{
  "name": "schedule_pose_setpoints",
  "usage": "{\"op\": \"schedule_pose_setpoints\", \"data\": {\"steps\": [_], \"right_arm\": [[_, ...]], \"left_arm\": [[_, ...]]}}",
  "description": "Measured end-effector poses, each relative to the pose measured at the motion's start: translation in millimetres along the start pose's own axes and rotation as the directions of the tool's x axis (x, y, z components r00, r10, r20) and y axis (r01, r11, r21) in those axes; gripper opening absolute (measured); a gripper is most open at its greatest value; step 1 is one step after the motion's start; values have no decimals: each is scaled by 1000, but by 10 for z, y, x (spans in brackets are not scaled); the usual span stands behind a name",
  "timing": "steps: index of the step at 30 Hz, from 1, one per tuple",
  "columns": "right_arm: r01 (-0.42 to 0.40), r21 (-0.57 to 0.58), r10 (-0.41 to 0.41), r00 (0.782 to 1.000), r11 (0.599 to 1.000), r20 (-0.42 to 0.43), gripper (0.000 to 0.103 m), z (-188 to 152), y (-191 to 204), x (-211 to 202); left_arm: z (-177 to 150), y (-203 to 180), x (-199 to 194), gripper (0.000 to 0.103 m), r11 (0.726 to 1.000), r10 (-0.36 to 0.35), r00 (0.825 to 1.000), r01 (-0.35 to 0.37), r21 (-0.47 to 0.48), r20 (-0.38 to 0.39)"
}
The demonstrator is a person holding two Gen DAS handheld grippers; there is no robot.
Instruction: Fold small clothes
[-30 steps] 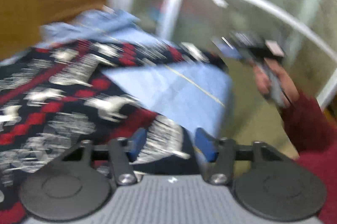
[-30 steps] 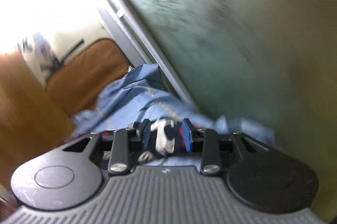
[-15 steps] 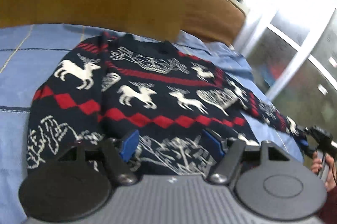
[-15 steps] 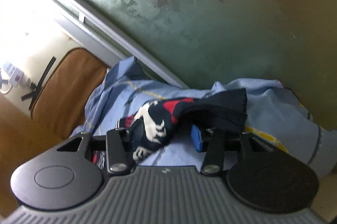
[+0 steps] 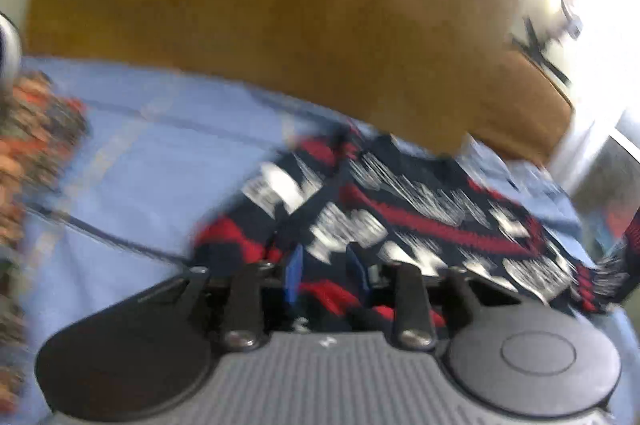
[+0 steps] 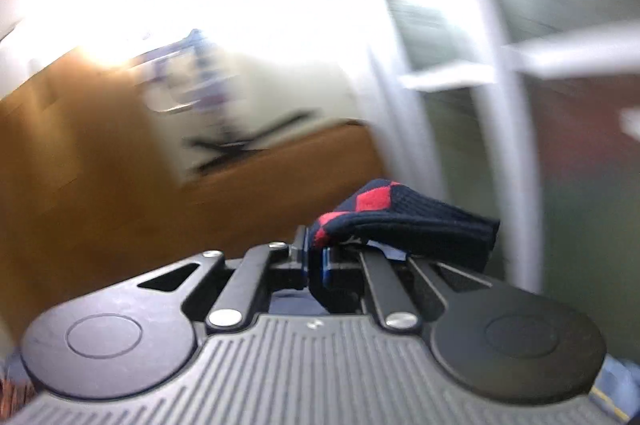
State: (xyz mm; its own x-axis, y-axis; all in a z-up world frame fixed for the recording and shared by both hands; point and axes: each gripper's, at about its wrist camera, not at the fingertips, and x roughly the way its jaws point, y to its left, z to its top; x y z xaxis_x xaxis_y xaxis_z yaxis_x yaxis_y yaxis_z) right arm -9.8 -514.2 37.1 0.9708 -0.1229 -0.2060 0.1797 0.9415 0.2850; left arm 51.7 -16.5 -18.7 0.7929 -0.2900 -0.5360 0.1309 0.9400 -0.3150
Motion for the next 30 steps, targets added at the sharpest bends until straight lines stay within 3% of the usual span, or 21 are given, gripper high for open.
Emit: {"op": "schedule_pose_setpoints", "data": {"steps": [2,5,9,10,11,12,13,14,15,17,18,19,21,25,30], "right_arm": [[-81,-98,81,997,992,-9,9,-29,488,155],[-201,-225,194,980,953,-53,9,-250,1203,366],[-338,-406,268,938,849,-222,11,-882,1962,598],[-373,-446,270,922,814,-278,11,-1108,2118,662],[-420,-470,274,896,776,-348,21,-1336,2222,711],[-493,-476,281,849,728,-448,37,-1572,2306,760],[-550,-478,272,802,685,-532,41,-1787,2354,767],[-571,-490,257,783,659,-567,42,-1907,2367,754],[-579,-504,253,779,641,-574,44,-1977,2332,661],[-587,-488,280,777,647,-563,45,-1890,2183,467],[-586,-459,303,777,668,-551,47,-1779,2048,368],[-569,-434,316,790,698,-526,48,-1648,1884,312],[-501,-401,305,835,767,-459,50,-1368,1612,305],[-289,-359,161,924,887,-346,50,-1017,925,195],[-118,-219,47,951,969,-304,50,-895,251,248]], "left_arm": [[16,104,-28,29,999,30,999,-29,-31,36],[59,294,0,29,992,-28,999,31,-123,21],[74,450,28,29,977,-75,997,76,-198,13],[69,465,29,29,975,-82,997,82,-205,10],[67,467,35,29,975,-86,996,86,-207,8],[66,491,30,29,975,-88,996,87,-204,6],[61,485,28,30,976,-87,996,86,-199,6],[62,479,26,31,977,-88,996,87,-194,6],[59,470,25,32,978,-91,996,90,-190,6],[58,447,40,36,979,-93,996,93,-183,6],[55,429,41,37,980,-92,996,92,-175,5],[54,407,39,40,982,-90,996,90,-166,6],[47,340,22,44,987,-84,996,85,-140,13],[60,101,-33,52,997,-52,998,54,-47,26],[154,-493,63,53,983,-55,998,53,179,9]]}}
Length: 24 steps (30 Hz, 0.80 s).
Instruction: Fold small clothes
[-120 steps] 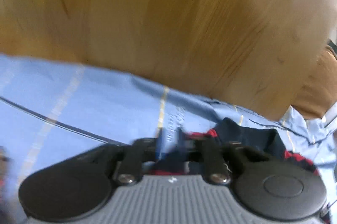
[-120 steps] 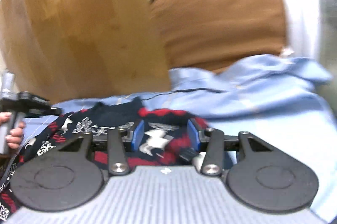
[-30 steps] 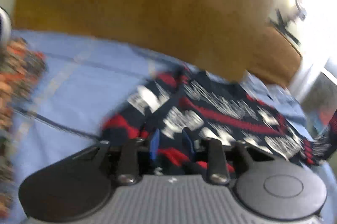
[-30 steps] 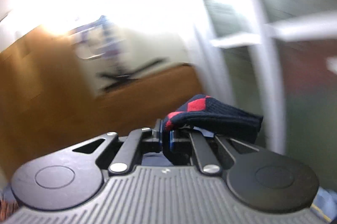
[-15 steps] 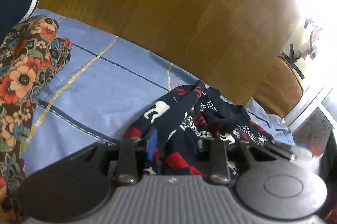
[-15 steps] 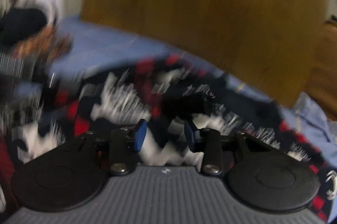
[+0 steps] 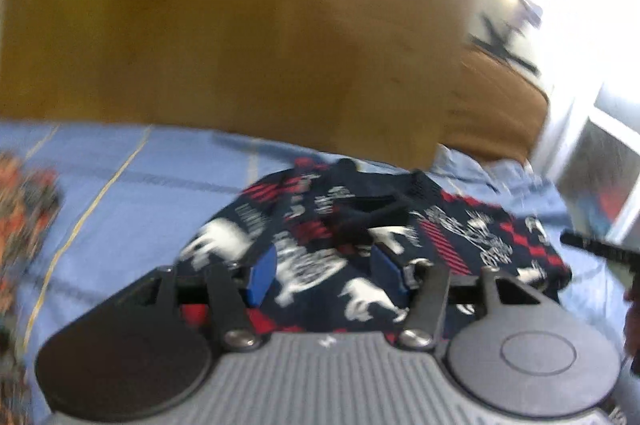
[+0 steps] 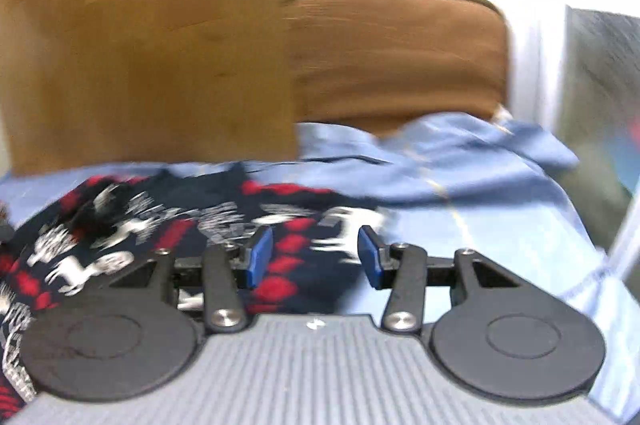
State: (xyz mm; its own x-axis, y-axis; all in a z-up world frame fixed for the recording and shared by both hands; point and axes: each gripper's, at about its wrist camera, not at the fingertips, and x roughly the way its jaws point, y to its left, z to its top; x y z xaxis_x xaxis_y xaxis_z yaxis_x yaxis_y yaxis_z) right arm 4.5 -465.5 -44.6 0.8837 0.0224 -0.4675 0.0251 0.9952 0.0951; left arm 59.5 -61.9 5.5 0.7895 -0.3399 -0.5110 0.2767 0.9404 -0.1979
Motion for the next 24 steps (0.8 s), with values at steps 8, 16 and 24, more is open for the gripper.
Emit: {"op": "schedule_pose_setpoints", "data": {"steps": [8,16,24], "right_arm": [[-30,200,34,999,979,-15,50,-240,-227,217],[-104,167,102,995,980,19,49,-155,-147,317],[-150,87,156,986,985,-63,49,-144,107,596]], "left_arm": [[168,-633,976,30,938,192,978,-159,308,-80],[423,-79,463,6,984,171,985,-172,53,35],[449,285,-57,6,978,205,972,-199,-69,111]]}}
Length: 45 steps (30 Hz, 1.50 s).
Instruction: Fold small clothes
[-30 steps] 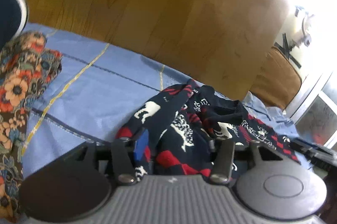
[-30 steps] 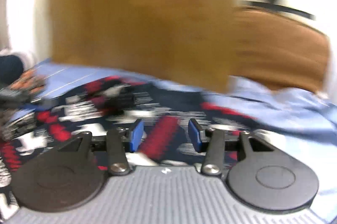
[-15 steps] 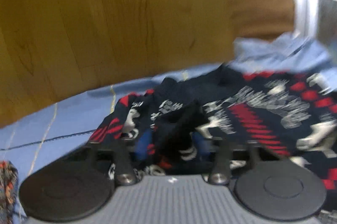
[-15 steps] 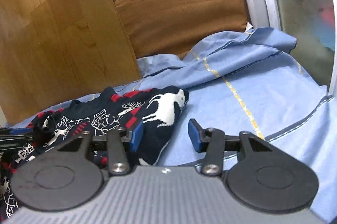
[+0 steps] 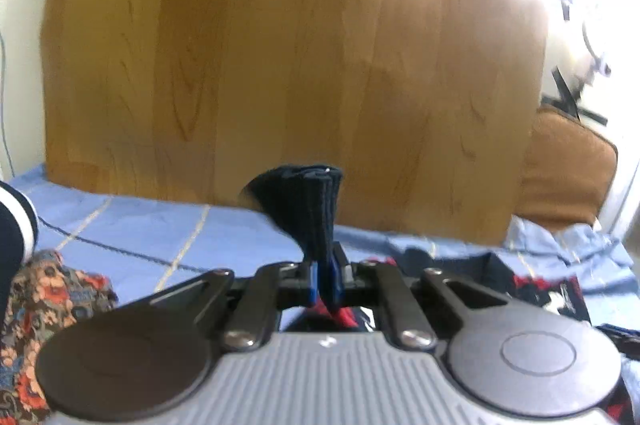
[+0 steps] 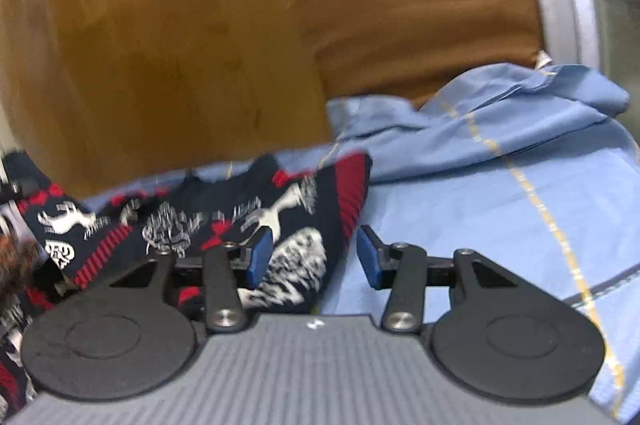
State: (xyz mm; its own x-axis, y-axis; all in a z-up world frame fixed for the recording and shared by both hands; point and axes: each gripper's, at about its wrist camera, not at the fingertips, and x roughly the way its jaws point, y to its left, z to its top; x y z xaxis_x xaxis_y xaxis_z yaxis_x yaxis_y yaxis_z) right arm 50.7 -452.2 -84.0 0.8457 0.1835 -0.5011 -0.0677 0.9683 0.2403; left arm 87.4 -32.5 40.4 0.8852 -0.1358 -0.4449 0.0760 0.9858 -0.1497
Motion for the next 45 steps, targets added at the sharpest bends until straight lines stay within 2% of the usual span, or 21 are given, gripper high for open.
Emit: {"op": "schedule_pose_setpoints", "data": {"steps": [3,9,12,13,14,16,18,19,21,23,24,26,28,29,32,35,37,38,39,41,45], "right_arm": [[47,-61,-53,994,997,-92,49,11,95,168],[69,-85,-77,993,994,-93,49,27,108,193],[89,-71,-95,992,993,-80,48,17,88,168],[95,-56,-99,992,994,-73,48,19,66,154],[99,-36,-101,993,994,-65,49,23,35,140],[89,33,-87,995,996,-56,49,34,-72,105],[61,104,-56,997,993,-48,49,48,-186,62],[51,140,-47,998,989,-38,50,53,-246,34],[32,205,-29,999,978,-20,50,59,-340,-1],[12,254,-14,1000,967,6,50,65,-405,-30],[2,267,-9,1000,964,23,50,67,-415,-50],[-30,270,13,998,962,64,51,80,-404,-101],[-82,238,61,994,968,95,51,106,-329,-130],[-105,214,87,992,971,93,51,121,-270,-121],[-168,92,165,986,982,35,50,167,16,-46],[-111,-137,100,991,984,-89,50,134,406,174],[-96,-222,59,984,970,-167,36,51,563,378],[-110,-247,73,985,963,-157,21,15,604,386],[-120,-280,79,985,952,-154,13,16,645,373],[-93,-297,68,993,950,-94,11,59,620,291],[-1,-154,1,1000,988,4,13,238,223,218]], "left_arm": [[5,-92,-55,6,999,-40,999,40,3,7],[145,-528,-127,7,986,-110,992,101,130,68],[183,-911,-121,7,964,-164,982,140,225,92],[127,-1095,-104,10,940,-208,976,181,289,66],[37,-1281,-82,26,902,-257,967,238,360,4],[-226,-1586,-10,55,803,-319,939,341,489,-131],[-460,-1700,-11,55,751,-304,941,333,570,-149],[-493,-1666,-17,55,752,-299,942,331,569,-153],[-391,-1469,-20,60,804,-304,939,345,484,-163],[-220,-1168,15,83,873,-302,942,336,354,-148],[-147,-1003,38,87,904,-295,945,323,280,-138],[-50,-700,125,88,936,-298,943,319,147,-148],[-9,-460,330,86,960,-273,939,281,9,-211],[1,-388,452,81,964,-264,932,263,-40,-247],[-78,-247,703,69,953,-300,891,264,-148,-341],[-189,-268,824,69,947,-317,872,269,-176,-374],[-214,-326,848,72,951,-307,873,267,-157,-378],[-215,-345,855,74,953,-302,875,266,-145,-378],[-217,-359,829,76,953,-301,876,268,-137,-377],[-211,-377,827,82,954,-298,877,267,-133,-377],[-171,-490,924,83,954,-298,874,271,-126,-383]]}}
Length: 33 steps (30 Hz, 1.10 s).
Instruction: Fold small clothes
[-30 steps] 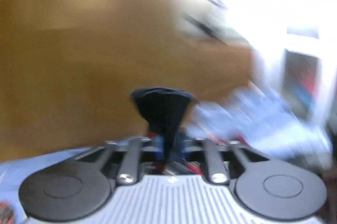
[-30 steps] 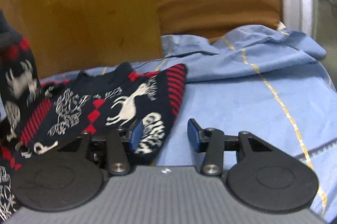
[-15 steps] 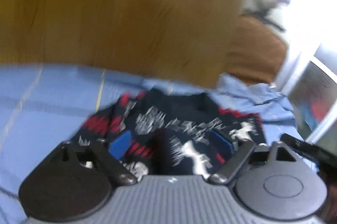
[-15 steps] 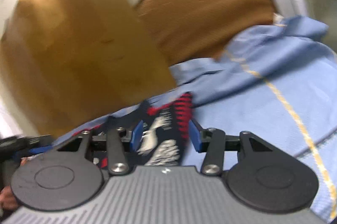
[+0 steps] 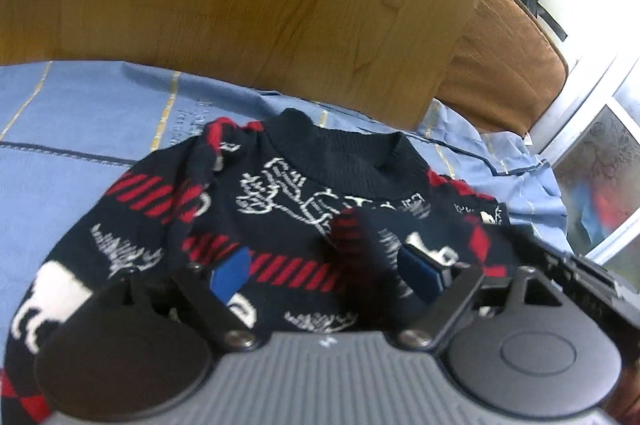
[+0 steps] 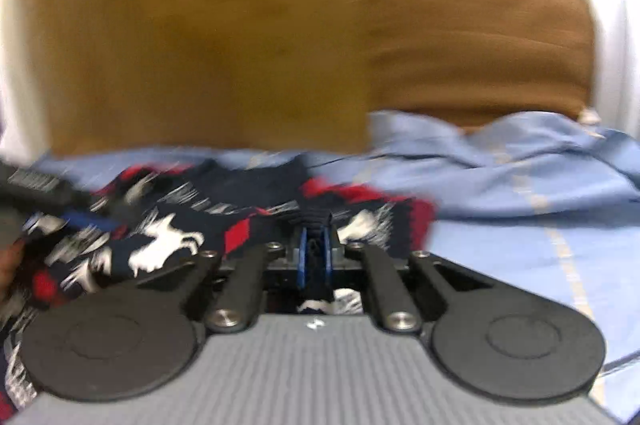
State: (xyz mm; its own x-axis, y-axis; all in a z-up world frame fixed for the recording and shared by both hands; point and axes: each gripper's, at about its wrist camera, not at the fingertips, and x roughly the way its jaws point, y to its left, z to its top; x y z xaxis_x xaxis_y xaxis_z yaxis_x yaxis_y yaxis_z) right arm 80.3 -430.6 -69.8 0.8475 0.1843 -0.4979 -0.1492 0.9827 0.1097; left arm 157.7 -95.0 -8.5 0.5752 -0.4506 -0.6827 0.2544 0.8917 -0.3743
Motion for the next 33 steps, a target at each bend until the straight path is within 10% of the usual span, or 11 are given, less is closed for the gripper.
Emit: {"op": "schedule_pose_setpoints", "data": {"steps": [11,15,22,27,29,31,32,33], "right_arm": [[-96,259,109,993,961,-34,35,-103,-404,128],[-121,207,124,992,971,-4,9,-82,-265,96],[-111,182,65,968,977,241,6,9,-229,-291],[44,292,-72,994,955,85,6,-30,-505,-63],[2,324,-6,1000,946,11,10,-78,-574,70],[-19,352,31,999,936,-28,13,-113,-587,162],[-16,343,31,999,939,-36,13,-124,-575,179],[-19,338,31,999,941,-31,13,-127,-563,174]], "left_arm": [[-28,-380,312,74,995,-57,996,61,74,-63],[-41,-295,249,79,995,-89,995,90,30,-56],[-18,-143,163,87,995,-94,995,93,-38,-34],[-22,-293,298,88,993,-116,991,115,-15,-67],[-36,-382,361,86,994,-105,992,106,13,-68],[-39,-458,419,67,995,-84,995,86,40,-61],[-32,-488,440,31,996,-64,996,68,52,-61],[-17,-496,452,19,998,-28,997,32,55,-65]]}}
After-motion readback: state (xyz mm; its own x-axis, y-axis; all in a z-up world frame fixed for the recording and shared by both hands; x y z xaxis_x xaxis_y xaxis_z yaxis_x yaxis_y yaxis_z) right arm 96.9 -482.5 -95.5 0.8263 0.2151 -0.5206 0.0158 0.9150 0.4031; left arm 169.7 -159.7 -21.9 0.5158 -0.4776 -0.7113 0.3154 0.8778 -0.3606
